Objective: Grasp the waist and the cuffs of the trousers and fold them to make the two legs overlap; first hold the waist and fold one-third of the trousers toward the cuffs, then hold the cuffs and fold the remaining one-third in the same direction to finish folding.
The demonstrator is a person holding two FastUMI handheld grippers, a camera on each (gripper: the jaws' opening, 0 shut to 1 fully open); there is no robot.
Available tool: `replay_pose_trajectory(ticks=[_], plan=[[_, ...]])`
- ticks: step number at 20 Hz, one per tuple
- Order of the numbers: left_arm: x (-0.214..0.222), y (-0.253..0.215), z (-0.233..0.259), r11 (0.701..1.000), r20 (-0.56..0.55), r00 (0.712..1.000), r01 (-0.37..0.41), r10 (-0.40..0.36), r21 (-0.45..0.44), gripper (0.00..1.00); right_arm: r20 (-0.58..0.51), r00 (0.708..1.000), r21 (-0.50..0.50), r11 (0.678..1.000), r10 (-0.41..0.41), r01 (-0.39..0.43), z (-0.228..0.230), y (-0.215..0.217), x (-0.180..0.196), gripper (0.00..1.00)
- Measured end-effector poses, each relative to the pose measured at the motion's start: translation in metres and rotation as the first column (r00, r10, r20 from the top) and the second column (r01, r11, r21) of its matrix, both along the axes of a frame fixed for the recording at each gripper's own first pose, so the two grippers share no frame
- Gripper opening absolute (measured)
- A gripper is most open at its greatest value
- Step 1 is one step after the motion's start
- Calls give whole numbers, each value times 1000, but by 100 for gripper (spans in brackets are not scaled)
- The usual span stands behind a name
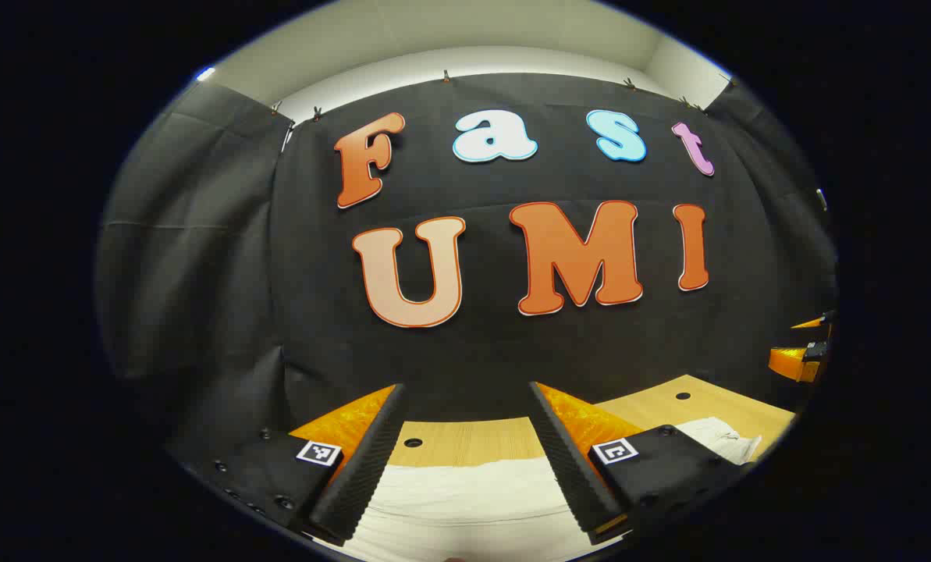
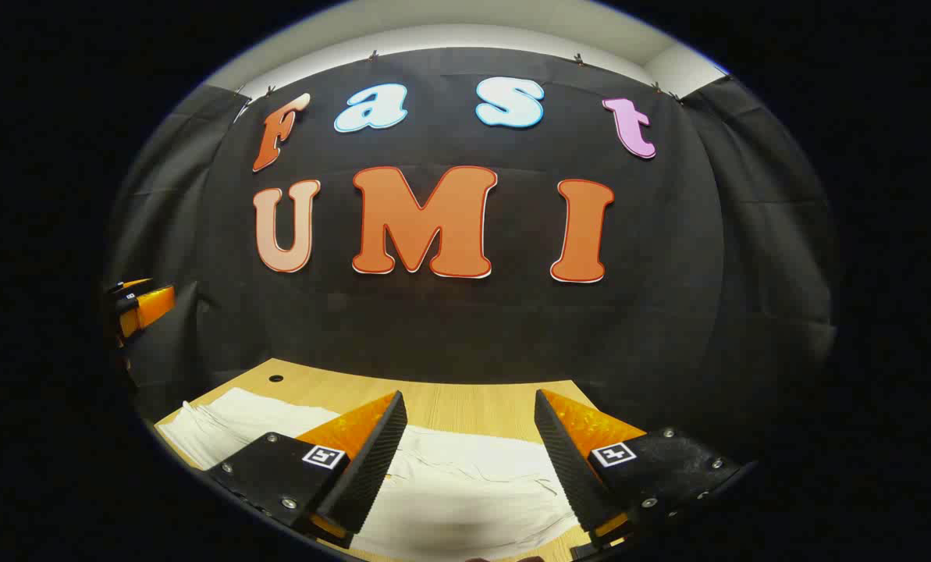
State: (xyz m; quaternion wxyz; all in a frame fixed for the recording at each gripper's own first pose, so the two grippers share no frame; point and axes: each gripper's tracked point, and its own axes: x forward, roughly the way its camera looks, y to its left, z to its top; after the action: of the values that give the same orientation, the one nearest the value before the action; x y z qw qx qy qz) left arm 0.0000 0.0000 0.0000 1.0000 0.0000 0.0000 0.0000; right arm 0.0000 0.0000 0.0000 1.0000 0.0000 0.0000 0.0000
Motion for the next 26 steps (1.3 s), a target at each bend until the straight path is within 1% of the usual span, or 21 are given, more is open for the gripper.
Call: replay_pose_trajectory(ticks=[6, 11, 14, 16, 19, 22, 24, 26], plan=[[9, 9, -7, 999, -16, 1000, -18, 17, -28, 100, -9, 1000, 18, 1000, -19, 19, 0, -3, 7, 99], [11, 19, -19, 999, -43, 999, -32, 31, -19, 100, -33, 999, 22, 999, -32, 33, -6, -7, 9, 99], [15, 21, -33, 999, -89, 995, -41, 38, -31, 100, -64, 997, 26, 999, -35, 36, -15, -9, 10, 99], [15, 26, -49, 997, -146, 989, -47, 39, -53, 100, -105, 993, 28, 998, -47, 50, -25, -14, 12, 99], [16, 33, -80, 997, -254, 966, -59, 47, -43, 100, -186, 981, 16, 998, -61, 65, -44, -20, 13, 99], [12, 42, -114, 996, -364, 931, -67, 43, -54, 100, -248, 964, 22, 994, -95, 103, -60, -33, 12, 99], [6, 54, -138, 994, -442, 896, -89, 52, -65, 100, -289, 951, 40, 991, -111, 128, -70, -39, 13, 99], [0, 75, -166, 988, -519, 850, -144, 92, -60, 100, -332, 934, 54, 986, -130, 156, -82, -47, 11, 99]])
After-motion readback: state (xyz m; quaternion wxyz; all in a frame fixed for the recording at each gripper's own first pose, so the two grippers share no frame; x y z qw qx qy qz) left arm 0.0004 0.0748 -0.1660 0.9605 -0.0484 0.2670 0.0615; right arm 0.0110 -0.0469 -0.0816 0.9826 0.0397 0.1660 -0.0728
